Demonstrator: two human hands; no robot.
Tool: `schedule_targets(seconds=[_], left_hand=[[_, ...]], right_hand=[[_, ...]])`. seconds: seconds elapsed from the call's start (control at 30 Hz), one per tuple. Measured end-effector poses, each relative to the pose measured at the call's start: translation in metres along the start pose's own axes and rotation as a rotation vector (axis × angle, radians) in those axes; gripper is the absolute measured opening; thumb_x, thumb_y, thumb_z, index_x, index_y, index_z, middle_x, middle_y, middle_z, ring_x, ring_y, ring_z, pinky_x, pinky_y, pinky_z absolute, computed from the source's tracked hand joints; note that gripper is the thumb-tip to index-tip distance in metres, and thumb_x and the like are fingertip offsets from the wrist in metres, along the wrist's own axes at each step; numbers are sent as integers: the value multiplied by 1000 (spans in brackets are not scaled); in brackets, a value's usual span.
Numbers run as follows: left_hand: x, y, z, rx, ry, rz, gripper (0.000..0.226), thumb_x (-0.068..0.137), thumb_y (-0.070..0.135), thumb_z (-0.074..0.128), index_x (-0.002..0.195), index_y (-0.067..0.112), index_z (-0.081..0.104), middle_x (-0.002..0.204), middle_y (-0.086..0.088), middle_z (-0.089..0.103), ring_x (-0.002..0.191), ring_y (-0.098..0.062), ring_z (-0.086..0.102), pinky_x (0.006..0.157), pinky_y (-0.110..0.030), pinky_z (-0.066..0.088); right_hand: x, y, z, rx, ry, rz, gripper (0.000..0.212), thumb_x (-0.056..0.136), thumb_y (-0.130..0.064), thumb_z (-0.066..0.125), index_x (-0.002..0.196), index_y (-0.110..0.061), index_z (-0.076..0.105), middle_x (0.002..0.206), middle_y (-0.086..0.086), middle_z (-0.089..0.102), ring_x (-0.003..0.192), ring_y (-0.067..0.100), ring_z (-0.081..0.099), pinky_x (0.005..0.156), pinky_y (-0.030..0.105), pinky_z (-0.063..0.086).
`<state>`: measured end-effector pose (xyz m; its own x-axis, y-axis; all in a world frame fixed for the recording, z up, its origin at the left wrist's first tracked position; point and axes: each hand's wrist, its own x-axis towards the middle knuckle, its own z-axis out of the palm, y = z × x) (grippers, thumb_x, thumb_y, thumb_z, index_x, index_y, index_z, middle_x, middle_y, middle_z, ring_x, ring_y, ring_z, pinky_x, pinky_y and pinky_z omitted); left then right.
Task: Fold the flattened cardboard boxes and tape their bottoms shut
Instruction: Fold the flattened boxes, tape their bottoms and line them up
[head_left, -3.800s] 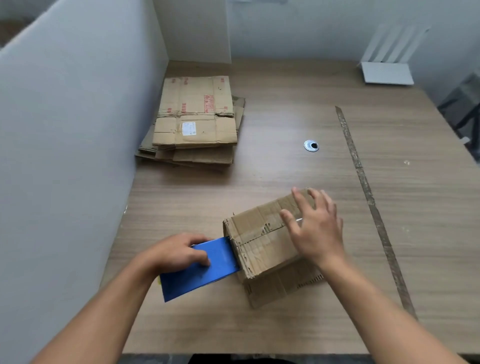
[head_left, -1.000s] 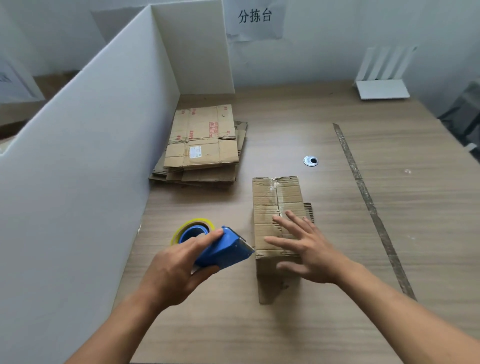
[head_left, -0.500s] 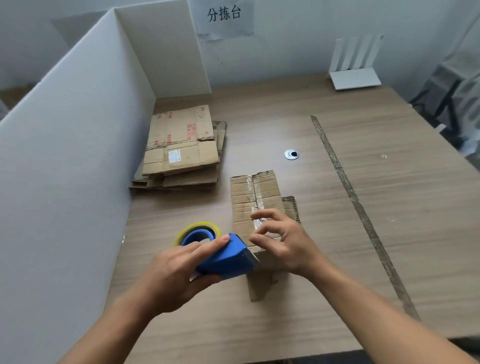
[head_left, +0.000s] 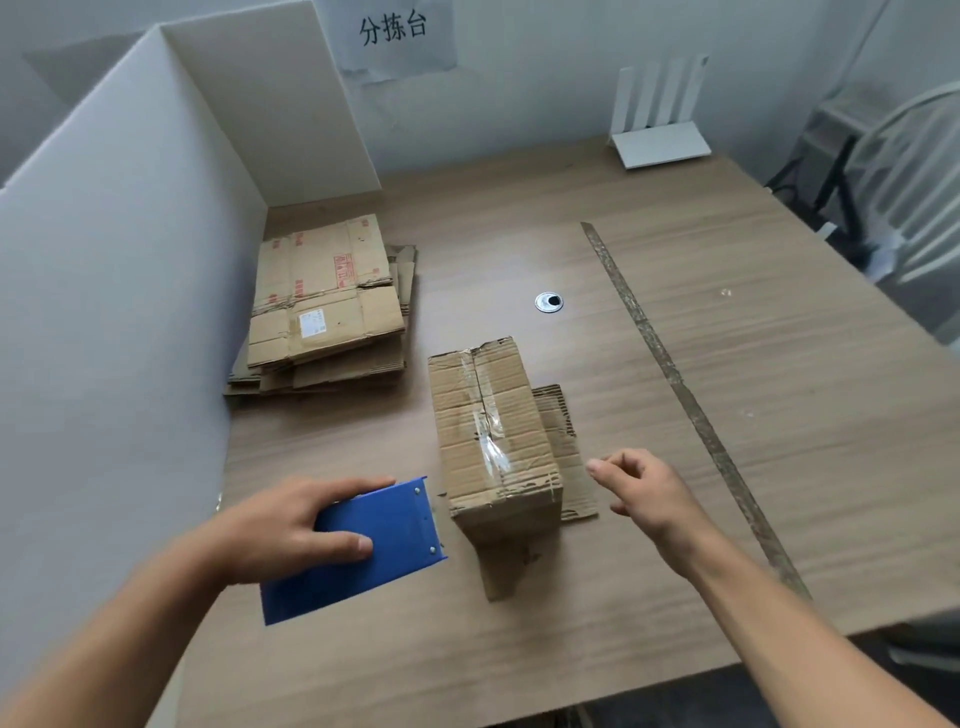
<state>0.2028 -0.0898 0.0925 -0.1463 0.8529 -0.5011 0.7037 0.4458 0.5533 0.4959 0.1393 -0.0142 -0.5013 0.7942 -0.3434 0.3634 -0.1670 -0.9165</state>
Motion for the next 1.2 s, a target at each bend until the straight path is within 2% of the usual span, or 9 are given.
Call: schedule_targets(seconds=[0.1,0.23,0.4,0.63,0.73,0.9,1.0,1.1,1.2], left_hand=[[12,4,-10,8,-48,-63,55,71,56,64,125,59,54,109,34,64,98,6,61,90,-26,48],[24,8,-16,11,-93,-118,50,70,53,64,120,58,57,102,33,65,93,7,61,85,-25,46],[36,6,-14,25,-129,-160,51,69,56,62,119,56,57,104,28,67,90,10,60,80,-22,42],[46,-4,-4,-20,-163,-202,47,68,54,64,115,49,64,103,23,69,93,0,64,91,-32,49],[51,-4,0,-28,-174,-217,46,67,56,64,112,50,64,103,23,69,94,-1,64,91,-31,48],[62,3,8,-44,-190,-249,47,64,53,64,111,46,66,105,18,70,97,-7,65,93,-34,48],[64,5,7,-34,-204,-264,49,64,52,63,113,48,65,108,18,69,99,-8,64,93,-33,46],[66,5,5,-12,-198,-279,50,63,53,64,112,51,64,109,19,67,99,-7,62,91,-33,45],[68,8,3,-3,-191,-282,50,62,53,64,112,49,65,108,19,68,99,-7,62,91,-31,46]], right_hand=[[5,4,6,-52,31,7,58,70,-54,68,80,2,56,72,2,54,71,16,49,70,38,44],[12,13,8,-58,55,15,41,85,-39,73,75,-2,56,68,-1,52,69,15,48,70,38,45],[16,20,10,-66,73,64,32,89,-31,73,69,-13,56,65,-1,49,67,15,45,69,36,42],[23,25,14,-66,50,131,37,90,-28,72,63,-19,48,51,-12,39,57,13,36,61,31,33],[25,29,16,-67,28,191,42,92,-28,69,62,-21,41,48,-13,34,54,13,31,56,28,26],[24,30,22,-49,-74,312,31,97,-35,60,72,-19,51,76,0,49,77,15,44,76,32,37],[22,29,26,-10,-131,364,26,99,-36,56,83,-18,63,96,-4,62,99,15,51,84,35,41],[24,30,30,-72,-89,338,27,96,-42,57,91,-18,68,95,-1,62,93,18,52,78,36,42],[26,40,26,-111,-67,350,38,90,-53,63,121,-31,62,118,-2,61,107,20,57,75,34,48]])
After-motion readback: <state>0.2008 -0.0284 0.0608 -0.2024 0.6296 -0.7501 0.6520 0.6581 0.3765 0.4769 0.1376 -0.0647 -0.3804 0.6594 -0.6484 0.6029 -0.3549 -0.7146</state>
